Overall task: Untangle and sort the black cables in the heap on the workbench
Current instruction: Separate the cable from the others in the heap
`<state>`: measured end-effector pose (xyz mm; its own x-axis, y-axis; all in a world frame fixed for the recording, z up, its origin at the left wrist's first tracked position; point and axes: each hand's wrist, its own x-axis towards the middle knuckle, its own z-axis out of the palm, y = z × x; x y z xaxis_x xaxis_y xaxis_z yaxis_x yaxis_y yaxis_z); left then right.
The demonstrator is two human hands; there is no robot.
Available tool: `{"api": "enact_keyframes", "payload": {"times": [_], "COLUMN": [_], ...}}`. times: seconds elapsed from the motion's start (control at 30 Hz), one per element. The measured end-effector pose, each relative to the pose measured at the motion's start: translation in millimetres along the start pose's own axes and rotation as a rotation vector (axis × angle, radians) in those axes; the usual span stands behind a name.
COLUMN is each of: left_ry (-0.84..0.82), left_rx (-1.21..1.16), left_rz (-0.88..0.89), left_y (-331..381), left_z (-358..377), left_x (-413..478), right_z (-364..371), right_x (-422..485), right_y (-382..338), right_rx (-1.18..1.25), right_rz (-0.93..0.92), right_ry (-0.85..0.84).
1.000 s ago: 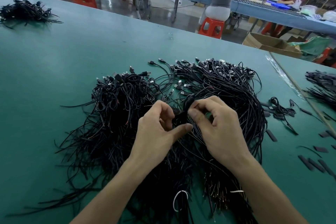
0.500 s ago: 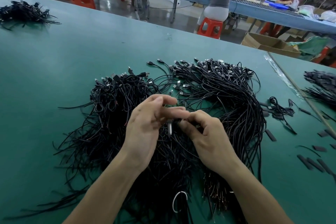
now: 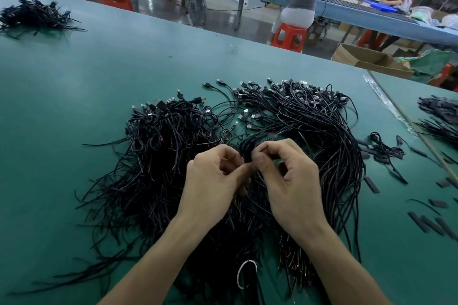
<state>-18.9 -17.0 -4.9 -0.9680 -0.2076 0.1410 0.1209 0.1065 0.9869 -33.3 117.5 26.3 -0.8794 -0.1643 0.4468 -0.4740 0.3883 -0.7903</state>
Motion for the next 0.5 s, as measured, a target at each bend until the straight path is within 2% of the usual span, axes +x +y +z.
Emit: {"api": "enact_keyframes", "payload": {"times": [0.1,0.17,0.23,0.33,0.5], "left_ry": [-0.058,-0.075,-0.081,-0.076,-0.198], "left_rx": [-0.29,-0.492,-0.598,-0.483,-0.227], "left_rz": [-0.107,-0.155,-0.175,-0.057,0.078], "left_y": [4,8,12,12,14], "left_z": [-2,-4,-6,-8,-20], "left_x": [2,4,5,5,8], "right_z": [3,2,1,1,1], "right_x": [-2,0,0,0,1], "right_y": [1,3,5,8,11], "right_rx": [0.101,0.077,0.027,0.039,0.079], "right_rz": [0.061,0.084,0.1,0.152,0.223], "right_ry": [-0.035,-0.051,-0.073,-0.119,-0.162]}}
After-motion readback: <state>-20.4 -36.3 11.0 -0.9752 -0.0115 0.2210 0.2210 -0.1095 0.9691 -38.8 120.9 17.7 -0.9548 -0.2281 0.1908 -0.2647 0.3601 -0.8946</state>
